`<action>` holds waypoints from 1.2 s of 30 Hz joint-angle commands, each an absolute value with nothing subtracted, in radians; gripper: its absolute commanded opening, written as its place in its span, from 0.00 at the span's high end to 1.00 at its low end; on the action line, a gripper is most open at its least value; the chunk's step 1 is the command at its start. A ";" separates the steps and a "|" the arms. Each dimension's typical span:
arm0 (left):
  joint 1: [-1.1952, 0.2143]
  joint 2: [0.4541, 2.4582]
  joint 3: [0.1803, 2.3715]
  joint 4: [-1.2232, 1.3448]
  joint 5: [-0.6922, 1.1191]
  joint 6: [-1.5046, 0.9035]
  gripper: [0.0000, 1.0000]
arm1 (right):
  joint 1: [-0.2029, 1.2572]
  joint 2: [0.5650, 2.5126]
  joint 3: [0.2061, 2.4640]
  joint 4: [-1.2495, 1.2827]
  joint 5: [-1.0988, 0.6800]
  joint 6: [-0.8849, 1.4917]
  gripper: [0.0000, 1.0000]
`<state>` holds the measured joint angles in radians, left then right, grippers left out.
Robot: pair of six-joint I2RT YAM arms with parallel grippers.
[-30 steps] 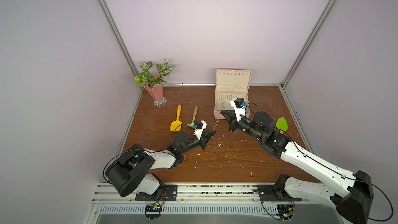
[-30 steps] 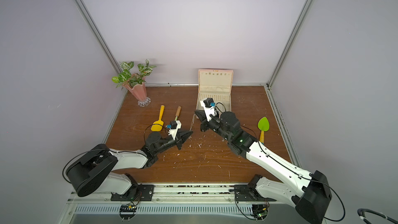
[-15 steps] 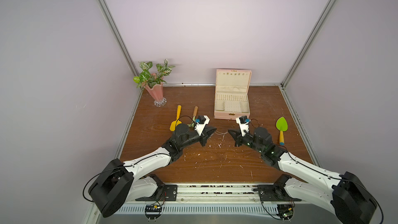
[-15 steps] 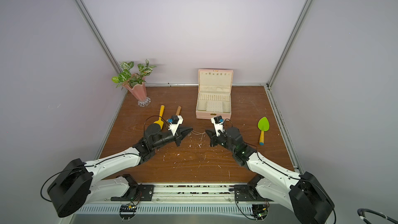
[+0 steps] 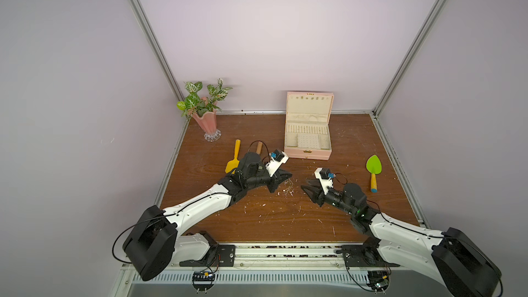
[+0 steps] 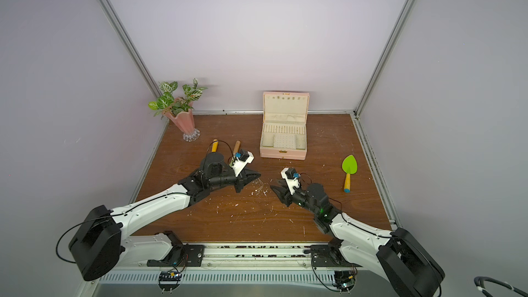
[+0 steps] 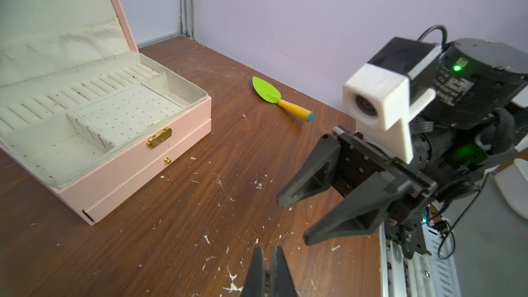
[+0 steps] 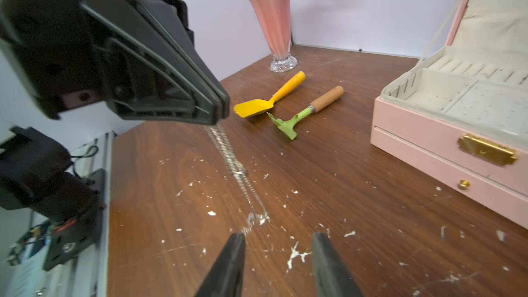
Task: Put jewelry chain into jewelry box
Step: Pick up the necklace from the center of the board.
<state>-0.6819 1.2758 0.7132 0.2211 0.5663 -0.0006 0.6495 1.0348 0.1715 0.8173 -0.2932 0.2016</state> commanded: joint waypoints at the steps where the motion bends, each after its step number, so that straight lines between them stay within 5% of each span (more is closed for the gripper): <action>1: -0.708 1.300 0.768 0.132 0.598 0.032 0.99 | 0.663 1.048 0.145 0.970 -0.353 0.104 0.48; 36: -0.784 1.379 0.953 0.023 0.802 -0.025 0.99 | 0.783 1.415 0.077 1.488 -0.171 -0.012 0.38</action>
